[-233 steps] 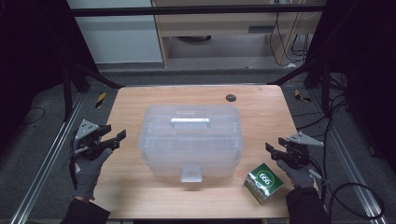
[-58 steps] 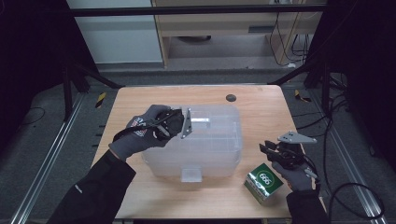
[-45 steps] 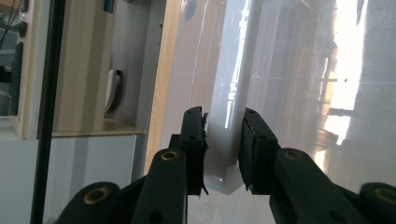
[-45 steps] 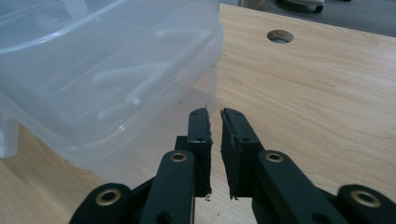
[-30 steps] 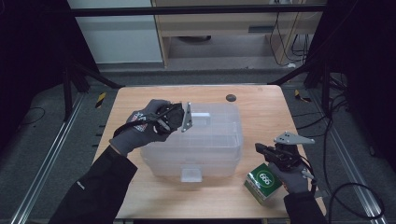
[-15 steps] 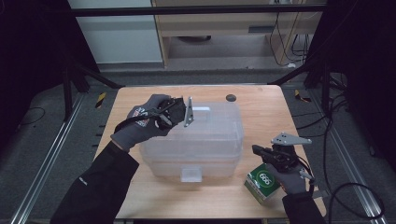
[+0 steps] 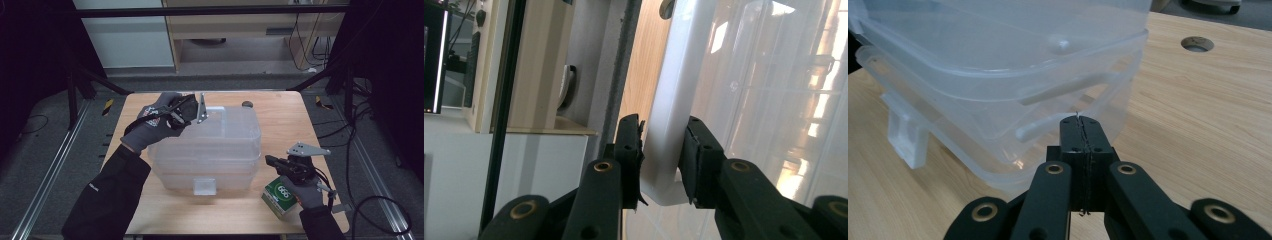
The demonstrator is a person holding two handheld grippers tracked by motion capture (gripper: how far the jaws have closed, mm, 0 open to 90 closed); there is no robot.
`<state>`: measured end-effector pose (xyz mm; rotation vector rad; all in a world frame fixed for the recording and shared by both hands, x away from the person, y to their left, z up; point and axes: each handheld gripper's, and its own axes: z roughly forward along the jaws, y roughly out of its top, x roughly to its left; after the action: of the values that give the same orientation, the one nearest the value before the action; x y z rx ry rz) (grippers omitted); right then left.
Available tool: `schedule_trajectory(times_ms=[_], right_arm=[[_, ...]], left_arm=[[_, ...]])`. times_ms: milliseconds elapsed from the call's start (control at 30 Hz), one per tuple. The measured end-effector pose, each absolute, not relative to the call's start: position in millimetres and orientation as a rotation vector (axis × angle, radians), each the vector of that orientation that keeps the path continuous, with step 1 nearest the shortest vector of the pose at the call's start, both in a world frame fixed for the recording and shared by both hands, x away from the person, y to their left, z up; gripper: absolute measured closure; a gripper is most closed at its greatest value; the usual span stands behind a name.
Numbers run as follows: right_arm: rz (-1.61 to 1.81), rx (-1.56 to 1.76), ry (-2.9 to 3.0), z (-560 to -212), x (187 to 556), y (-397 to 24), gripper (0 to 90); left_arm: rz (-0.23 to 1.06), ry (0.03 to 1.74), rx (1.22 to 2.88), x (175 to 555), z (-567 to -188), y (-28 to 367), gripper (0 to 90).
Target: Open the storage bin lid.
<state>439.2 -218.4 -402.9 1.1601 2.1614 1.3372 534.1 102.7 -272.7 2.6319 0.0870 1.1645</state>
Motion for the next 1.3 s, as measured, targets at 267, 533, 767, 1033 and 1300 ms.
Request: schedule_trajectory(times_ms=[267,533,767,1033,1300], right_arm=[[1.349,1.139,2.174,-404.8,440.3,-207.9,90.0],[1.419,1.115,2.146,-400.3,440.0,-201.5,90.0],[1.442,1.109,2.119,-395.8,441.3,-197.6,90.0],[1.44,1.12,2.135,-397.9,442.7,-197.8,90.0],[1.434,1.124,2.136,-397.6,442.4,-197.8,90.0]], left_arm=[[1.151,0.113,2.634,542.8,-268.7,102.7,70.6],[1.145,0.13,2.634,547.0,-267.1,102.4,70.2],[1.127,0.143,2.62,544.5,-267.8,104.8,67.3],[0.962,0.239,2.481,534.3,-260.1,119.7,49.8],[0.894,0.36,2.361,516.9,-255.5,143.3,47.4]])
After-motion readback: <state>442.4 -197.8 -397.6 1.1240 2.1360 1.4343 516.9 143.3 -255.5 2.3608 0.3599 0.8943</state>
